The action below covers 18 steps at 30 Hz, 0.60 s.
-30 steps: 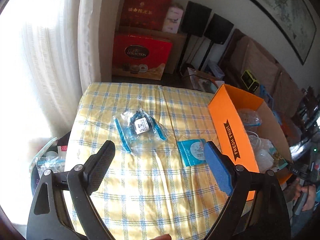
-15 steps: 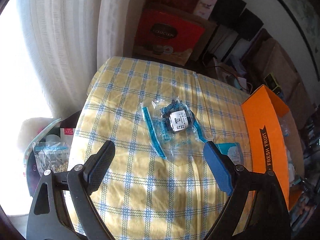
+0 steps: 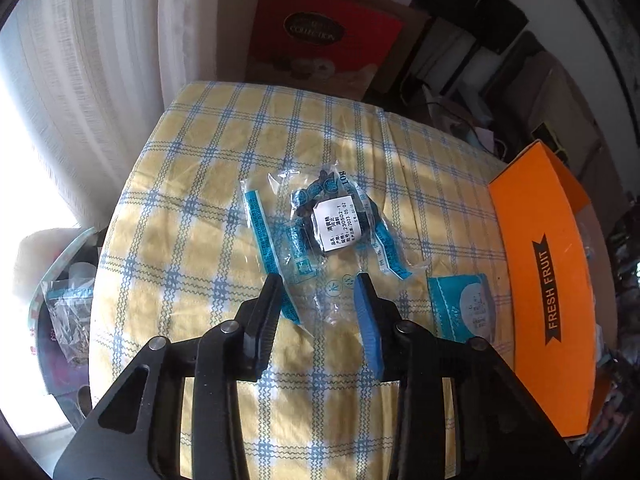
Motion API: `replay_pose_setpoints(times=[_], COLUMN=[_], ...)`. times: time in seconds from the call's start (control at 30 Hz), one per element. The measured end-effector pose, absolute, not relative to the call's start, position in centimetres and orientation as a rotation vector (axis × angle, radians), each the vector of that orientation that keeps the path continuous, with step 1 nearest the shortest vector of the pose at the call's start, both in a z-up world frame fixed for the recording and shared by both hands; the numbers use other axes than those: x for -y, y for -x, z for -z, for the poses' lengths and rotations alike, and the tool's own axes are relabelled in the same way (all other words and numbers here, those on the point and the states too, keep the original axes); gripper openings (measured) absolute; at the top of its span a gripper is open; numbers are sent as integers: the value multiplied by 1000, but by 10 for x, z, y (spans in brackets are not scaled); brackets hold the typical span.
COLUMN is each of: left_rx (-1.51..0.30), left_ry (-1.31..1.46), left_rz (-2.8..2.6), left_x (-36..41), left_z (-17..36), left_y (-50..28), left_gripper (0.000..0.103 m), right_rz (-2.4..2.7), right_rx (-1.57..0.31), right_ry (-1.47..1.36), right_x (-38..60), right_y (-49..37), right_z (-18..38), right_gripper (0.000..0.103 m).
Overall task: Organize objects
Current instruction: 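Move the left gripper to the blue-tagged plastic bag and grasp it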
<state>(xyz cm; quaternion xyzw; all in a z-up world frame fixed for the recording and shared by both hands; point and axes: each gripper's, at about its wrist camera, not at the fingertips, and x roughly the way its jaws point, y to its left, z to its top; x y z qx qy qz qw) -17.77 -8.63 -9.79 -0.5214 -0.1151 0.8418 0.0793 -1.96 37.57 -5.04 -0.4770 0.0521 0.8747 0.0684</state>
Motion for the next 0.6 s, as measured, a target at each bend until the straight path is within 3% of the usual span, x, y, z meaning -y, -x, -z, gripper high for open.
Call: replay_pose_setpoints(times=[0.13,0.17,0.2,0.27,0.6], left_rx=[322,323,336,382,189], left_ry=[1567,1562,1554,1523,1591], left_rz=[-2548,-2568,-2579,-2611,-2661], left_x=[85,86,87,90,59], left_z=[97,95,94,90,100], left_y=[180,181,183,187,220], left_gripper=[23,30,51,75,77], right_rz=[-2635,-2634,-2634,-2634,-2630], right_rx=[-157,-155,-153,-153,-144], right_ry=[1437,1437,1437,1436,1440], right_x=[-375,-375,-376,-377,-376], right_y=[20,20,19,19,18], right_z=[50,50,51,51,53], right_gripper=[21,21,21,21,21])
